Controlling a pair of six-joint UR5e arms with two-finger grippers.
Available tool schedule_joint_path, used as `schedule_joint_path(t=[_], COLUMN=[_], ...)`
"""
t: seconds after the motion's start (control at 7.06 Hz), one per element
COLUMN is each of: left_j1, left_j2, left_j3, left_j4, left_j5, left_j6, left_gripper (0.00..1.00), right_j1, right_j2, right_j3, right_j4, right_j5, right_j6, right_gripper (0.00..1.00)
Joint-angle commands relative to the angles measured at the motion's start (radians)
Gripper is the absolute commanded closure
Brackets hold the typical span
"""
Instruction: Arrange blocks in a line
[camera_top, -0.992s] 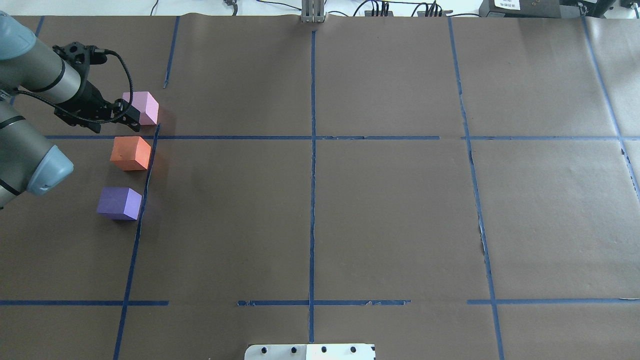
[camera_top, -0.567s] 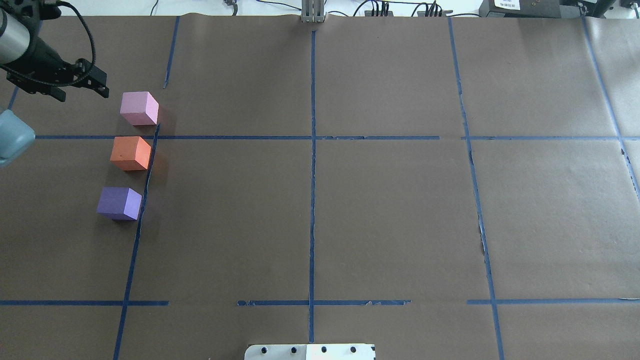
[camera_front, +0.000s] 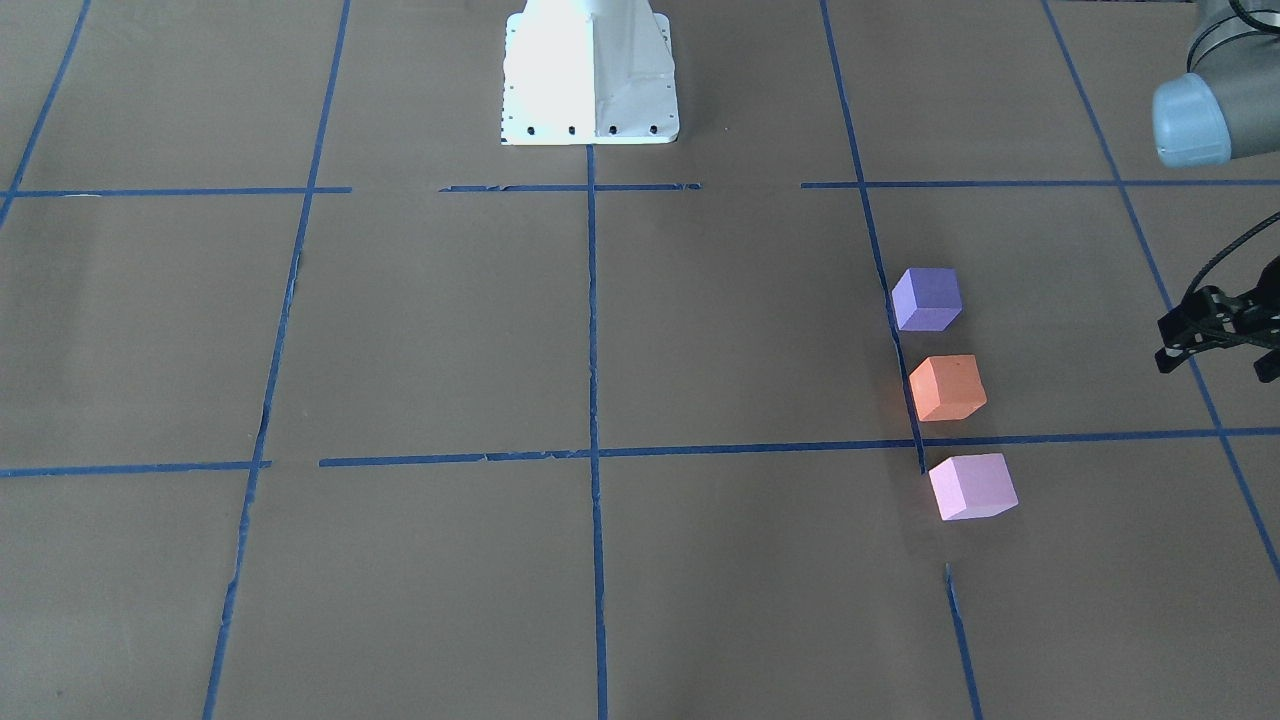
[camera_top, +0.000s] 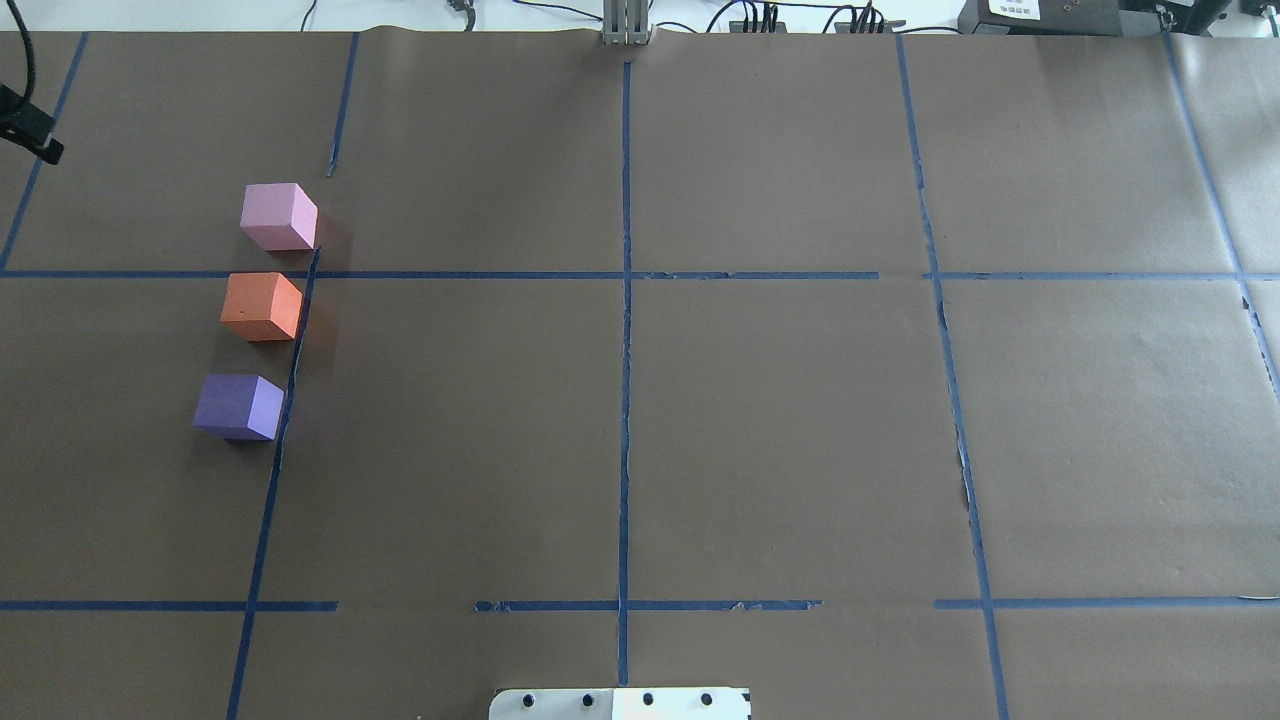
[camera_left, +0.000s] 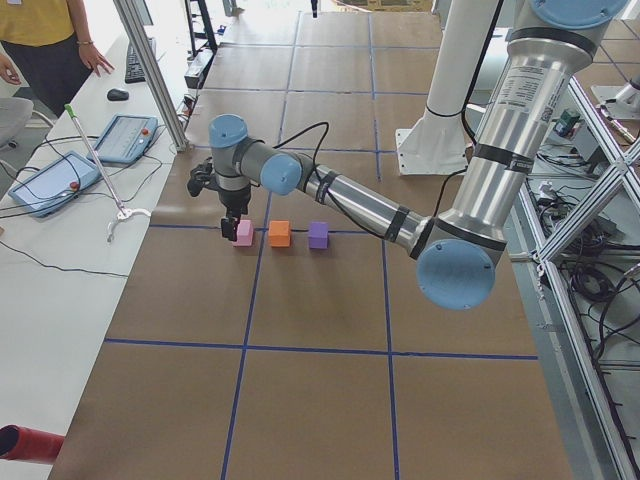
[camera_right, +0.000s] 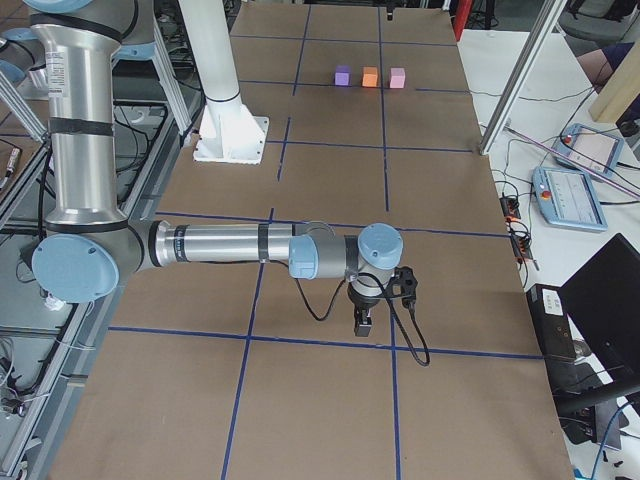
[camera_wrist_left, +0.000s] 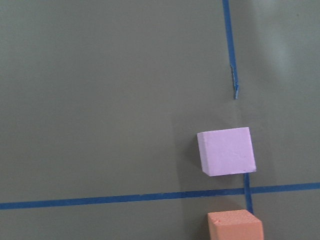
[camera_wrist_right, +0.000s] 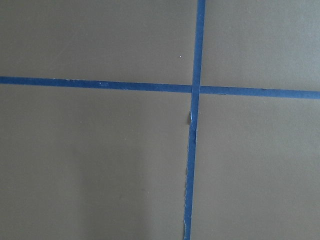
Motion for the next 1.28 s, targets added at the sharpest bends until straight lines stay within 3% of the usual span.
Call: schedule_joint_path(t=[0.0,0.14,0.42,1.13], left_j1=[-0.159,-0.213,-0.273,-0.276], left_j2=[0.019,0.019,0.024,0.108], left_j3=[0.142,0.225,0.261,0.214], left_j4=[0.004,-0.008,-0.028,-0.012], left_j5=[-0.033,-0.071,-0.074,-0.094], left_j6=[0.247,0.335,0.417,0.414], left_gripper=[0.00,0.00,0.00,0.00], right_j1=[0.000,0.000,0.000,0.000], right_j2=[0.000,0.000,0.000,0.000], right_j3=[0.000,0.000,0.000,0.000], right_j4=[0.001,0.001,0.001,0.001], right_j5=[0.000,0.000,0.000,0.000], right_j6=[0.000,0.000,0.000,0.000], right_gripper=[0.00,0.00,0.00,0.00])
